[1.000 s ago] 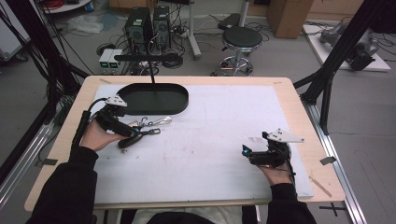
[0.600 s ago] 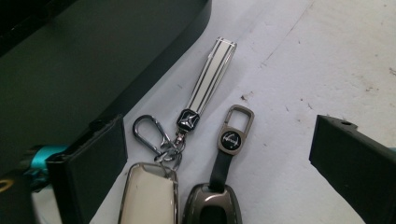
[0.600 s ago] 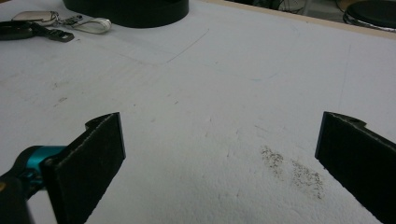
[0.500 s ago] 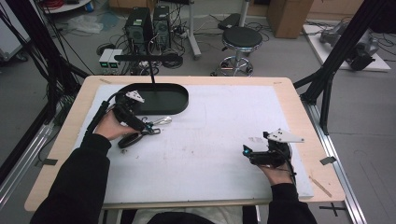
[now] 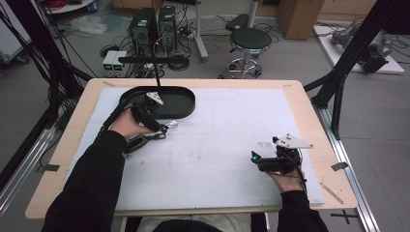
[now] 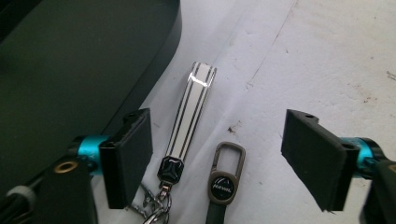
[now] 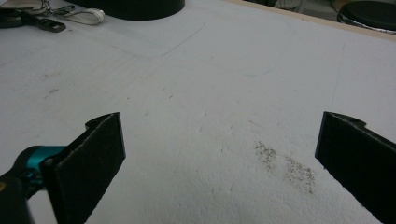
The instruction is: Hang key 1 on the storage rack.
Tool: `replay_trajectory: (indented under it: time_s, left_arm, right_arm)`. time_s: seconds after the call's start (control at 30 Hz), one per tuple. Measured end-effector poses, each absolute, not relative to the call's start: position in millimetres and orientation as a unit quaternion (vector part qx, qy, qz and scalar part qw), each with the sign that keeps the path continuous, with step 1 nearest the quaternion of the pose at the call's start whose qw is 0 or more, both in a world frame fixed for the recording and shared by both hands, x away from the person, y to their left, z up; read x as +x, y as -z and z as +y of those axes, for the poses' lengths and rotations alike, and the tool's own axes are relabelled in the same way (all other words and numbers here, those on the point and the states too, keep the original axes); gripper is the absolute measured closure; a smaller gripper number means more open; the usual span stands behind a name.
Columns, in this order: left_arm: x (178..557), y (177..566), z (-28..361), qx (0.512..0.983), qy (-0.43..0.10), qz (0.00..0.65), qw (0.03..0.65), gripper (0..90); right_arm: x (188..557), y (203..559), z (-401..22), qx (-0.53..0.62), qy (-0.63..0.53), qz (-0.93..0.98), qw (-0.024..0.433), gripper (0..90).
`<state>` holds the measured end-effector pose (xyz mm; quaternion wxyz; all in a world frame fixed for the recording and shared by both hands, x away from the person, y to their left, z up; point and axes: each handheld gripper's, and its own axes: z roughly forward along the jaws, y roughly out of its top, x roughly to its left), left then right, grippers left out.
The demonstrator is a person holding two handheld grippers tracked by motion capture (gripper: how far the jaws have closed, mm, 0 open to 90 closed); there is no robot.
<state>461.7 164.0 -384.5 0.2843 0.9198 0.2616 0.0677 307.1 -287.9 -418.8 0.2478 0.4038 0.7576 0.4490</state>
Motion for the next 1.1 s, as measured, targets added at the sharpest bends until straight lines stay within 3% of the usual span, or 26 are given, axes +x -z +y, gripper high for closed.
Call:
replay_trajectory:
  time_s: [0.7, 0.9, 1.1]
  left_arm:
    - [480.3, 412.2, 151.1, 0.935, -0.059, 0.26, 0.235, 52.0]
    - [482.3, 414.6, 152.2, 0.93, -0.077, 0.275, 0.23, 67.5]
    - [483.2, 417.3, 152.0, 0.93, -0.076, 0.277, 0.23, 71.1]
  right_arm:
    - [301.9, 419.0, -288.7, 0.402, -0.436, 0.764, 0.255, 0.7]
    - [299.6, 417.8, -288.0, 0.396, -0.439, 0.766, 0.252, 0.7]
    - [301.3, 418.8, -286.2, 0.394, -0.435, 0.77, 0.251, 0.7]
